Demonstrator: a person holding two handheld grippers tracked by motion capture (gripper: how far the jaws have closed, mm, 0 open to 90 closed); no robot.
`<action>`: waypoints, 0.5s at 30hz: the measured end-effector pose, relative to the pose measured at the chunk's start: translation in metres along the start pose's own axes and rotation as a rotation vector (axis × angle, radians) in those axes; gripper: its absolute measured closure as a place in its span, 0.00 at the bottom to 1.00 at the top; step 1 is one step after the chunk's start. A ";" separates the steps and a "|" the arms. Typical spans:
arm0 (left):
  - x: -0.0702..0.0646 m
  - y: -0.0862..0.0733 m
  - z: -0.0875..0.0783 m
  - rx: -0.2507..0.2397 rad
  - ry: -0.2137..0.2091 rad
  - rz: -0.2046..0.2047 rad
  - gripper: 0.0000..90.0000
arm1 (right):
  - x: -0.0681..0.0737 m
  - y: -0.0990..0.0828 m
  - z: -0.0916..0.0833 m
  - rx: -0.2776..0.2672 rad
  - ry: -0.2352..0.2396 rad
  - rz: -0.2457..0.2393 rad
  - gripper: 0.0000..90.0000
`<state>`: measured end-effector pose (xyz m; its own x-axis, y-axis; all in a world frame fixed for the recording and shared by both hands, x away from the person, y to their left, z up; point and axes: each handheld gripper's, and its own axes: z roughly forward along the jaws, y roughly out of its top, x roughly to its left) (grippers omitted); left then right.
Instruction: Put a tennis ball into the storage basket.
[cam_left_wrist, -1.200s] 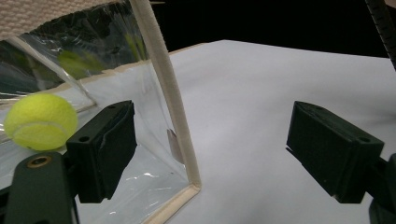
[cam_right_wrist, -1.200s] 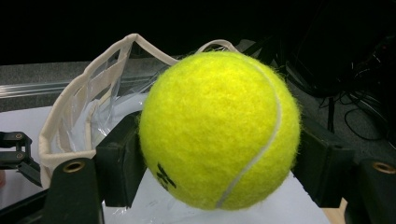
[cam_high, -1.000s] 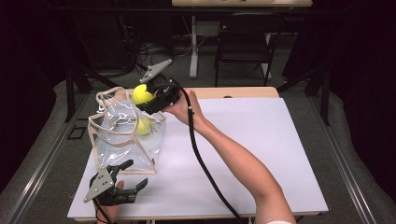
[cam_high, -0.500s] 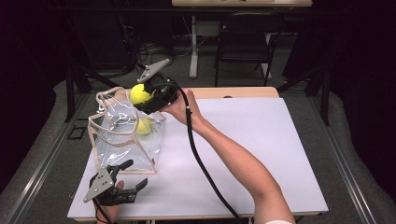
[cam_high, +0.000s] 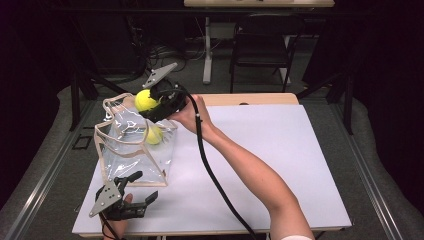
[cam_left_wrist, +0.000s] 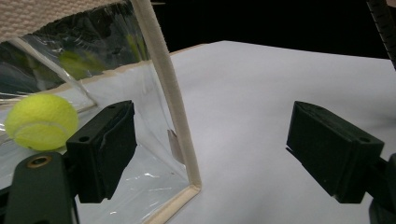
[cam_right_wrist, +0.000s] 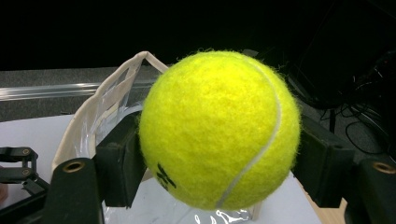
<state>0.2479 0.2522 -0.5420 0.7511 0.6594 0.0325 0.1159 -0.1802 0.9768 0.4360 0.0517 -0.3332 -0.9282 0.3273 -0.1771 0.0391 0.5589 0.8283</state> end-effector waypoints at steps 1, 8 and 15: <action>0.000 0.000 0.000 0.001 0.000 0.002 0.17 | 0.000 0.000 0.000 0.000 0.000 0.000 0.29; 0.000 0.000 0.000 -0.001 0.000 0.000 0.17 | 0.003 0.002 0.003 -0.002 0.003 -0.003 0.29; 0.000 0.000 0.000 0.001 0.000 0.000 0.17 | 0.004 0.004 0.005 -0.006 0.008 -0.007 0.29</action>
<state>0.2480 0.2522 -0.5419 0.7509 0.6596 0.0328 0.1164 -0.1811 0.9765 0.4342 0.0586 -0.3331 -0.9315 0.3169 -0.1783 0.0306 0.5568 0.8301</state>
